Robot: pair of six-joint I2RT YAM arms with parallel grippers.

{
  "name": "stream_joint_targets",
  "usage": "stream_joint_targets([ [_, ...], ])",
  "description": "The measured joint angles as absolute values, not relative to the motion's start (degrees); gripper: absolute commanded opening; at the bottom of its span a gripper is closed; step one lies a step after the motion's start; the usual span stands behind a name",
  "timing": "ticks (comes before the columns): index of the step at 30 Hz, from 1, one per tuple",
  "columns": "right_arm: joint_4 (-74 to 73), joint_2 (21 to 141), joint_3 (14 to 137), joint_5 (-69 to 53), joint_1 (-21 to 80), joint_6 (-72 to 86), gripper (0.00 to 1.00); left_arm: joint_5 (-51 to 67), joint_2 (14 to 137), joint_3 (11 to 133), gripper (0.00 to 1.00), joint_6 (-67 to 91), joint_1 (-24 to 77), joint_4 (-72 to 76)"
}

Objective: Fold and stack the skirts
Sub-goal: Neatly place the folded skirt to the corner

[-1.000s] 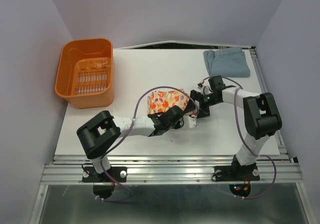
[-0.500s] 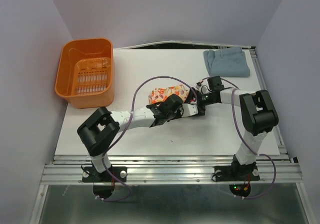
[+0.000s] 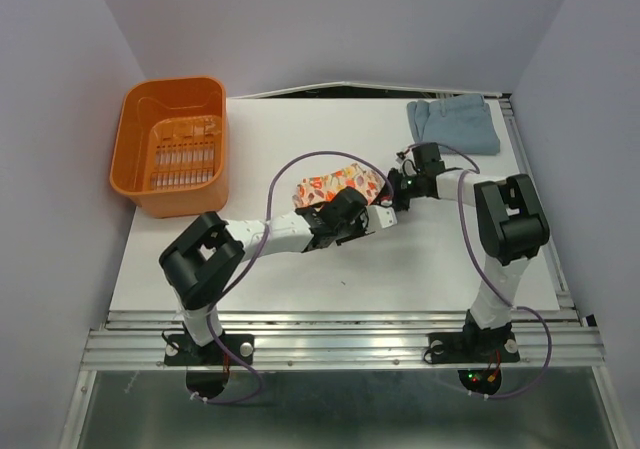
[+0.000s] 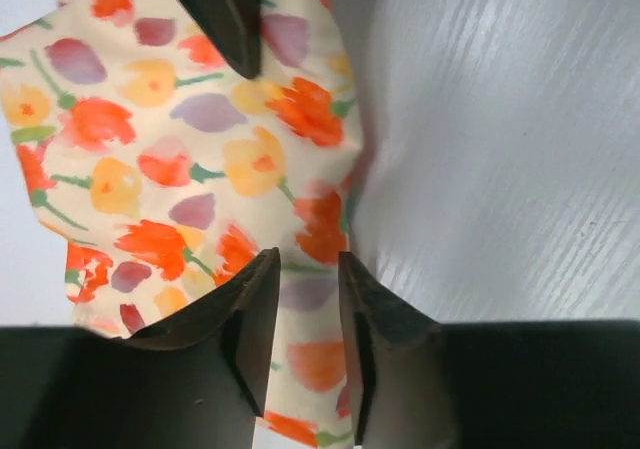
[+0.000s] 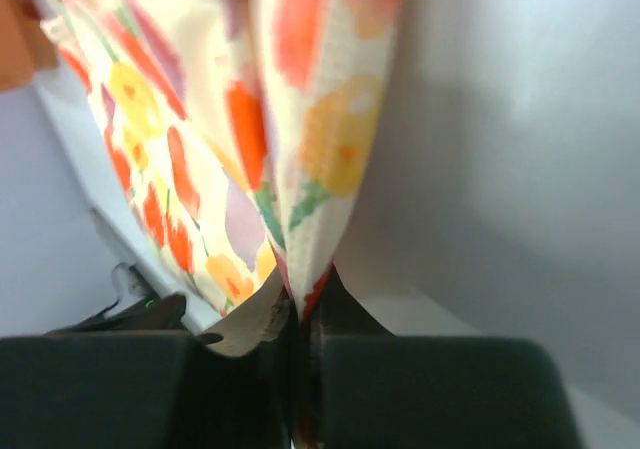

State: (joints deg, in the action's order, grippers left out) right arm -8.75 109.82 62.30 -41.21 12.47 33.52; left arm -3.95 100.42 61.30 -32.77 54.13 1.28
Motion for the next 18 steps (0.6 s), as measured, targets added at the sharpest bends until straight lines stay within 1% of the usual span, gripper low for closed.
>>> stream_joint_targets([
  [1, -9.8, 110.8, 64.6, -39.2, 12.4, 31.4, 0.01, -3.6, 100.3, 61.3, 0.72, -32.2, 53.9, 1.0],
  [2, -10.5, 111.6, 66.5, -37.6, 12.4, 30.4, 0.01, -3.4, 100.1, 61.3, 0.75, -31.6, 53.7, 0.8],
  [3, -11.9, 112.4, 69.3, -35.6, 12.4, 28.5, 0.01, -2.3, 99.5, 61.3, 0.83, -30.5, 53.3, 0.1],
  [5, -13.6, 113.3, 73.1, -31.3, 12.4, 25.0, 0.01, -0.1, 97.5, 61.5, 0.86, -28.8, 51.6, -1.6],
  [6, -14.3, 113.6, 75.8, -28.7, 12.4, 22.6, 0.01, 1.0, 95.9, 61.7, 0.98, -27.8, 50.1, -2.7],
  [8, -14.9, 113.7, 79.7, -24.6, 12.0, 17.5, 0.01, 2.9, 92.8, 62.7, 0.98, -26.8, 46.9, -5.0],
  [13, -17.6, 116.2, 88.8, -18.6, 10.9, 4.2, 0.01, 6.0, 85.7, 64.6, 0.98, -24.1, 39.6, -7.9],
  [18, -21.1, 119.9, 95.5, -13.8, 8.1, -5.5, 0.01, 7.2, 83.4, 64.2, 0.98, -22.5, 36.6, -10.2],
])
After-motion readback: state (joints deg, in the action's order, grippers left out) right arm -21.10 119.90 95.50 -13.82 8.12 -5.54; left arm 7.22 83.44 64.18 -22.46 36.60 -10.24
